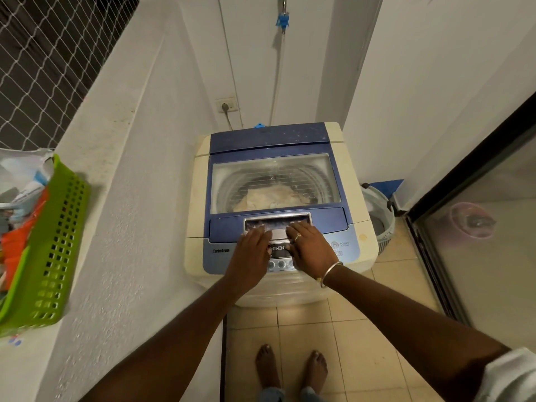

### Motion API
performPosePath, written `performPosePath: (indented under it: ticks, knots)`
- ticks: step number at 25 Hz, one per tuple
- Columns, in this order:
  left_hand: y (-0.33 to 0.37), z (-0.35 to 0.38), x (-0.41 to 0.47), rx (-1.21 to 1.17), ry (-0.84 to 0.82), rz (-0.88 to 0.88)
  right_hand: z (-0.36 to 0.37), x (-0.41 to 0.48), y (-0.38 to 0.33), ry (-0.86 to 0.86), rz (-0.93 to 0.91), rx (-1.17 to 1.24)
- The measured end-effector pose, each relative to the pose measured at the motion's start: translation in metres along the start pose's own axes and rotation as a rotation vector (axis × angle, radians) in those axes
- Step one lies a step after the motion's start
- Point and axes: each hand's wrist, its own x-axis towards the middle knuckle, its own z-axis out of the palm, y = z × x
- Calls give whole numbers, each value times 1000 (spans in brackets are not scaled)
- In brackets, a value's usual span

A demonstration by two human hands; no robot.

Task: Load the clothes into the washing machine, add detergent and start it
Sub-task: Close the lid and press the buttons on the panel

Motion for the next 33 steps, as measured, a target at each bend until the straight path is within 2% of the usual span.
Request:
performPosePath:
  ticks: [5, 8, 13, 24, 33]
  knots:
    - [21, 5, -32, 54, -78, -71, -1, -41, -19, -99, 128, -39]
    - [29, 5, -44, 92, -93, -98, -4, -55, -25, -181, 143, -95]
    - [38, 8, -52, 92, -141, -138, -6, -64, -26, -180, 269, -144]
    - [55, 22, -77, 172, -198, -169, -7, -96, -20, -235, 139, -94]
    - [56, 23, -78, 155, -220, -186, -5, -96, -21, -247, 126, -101]
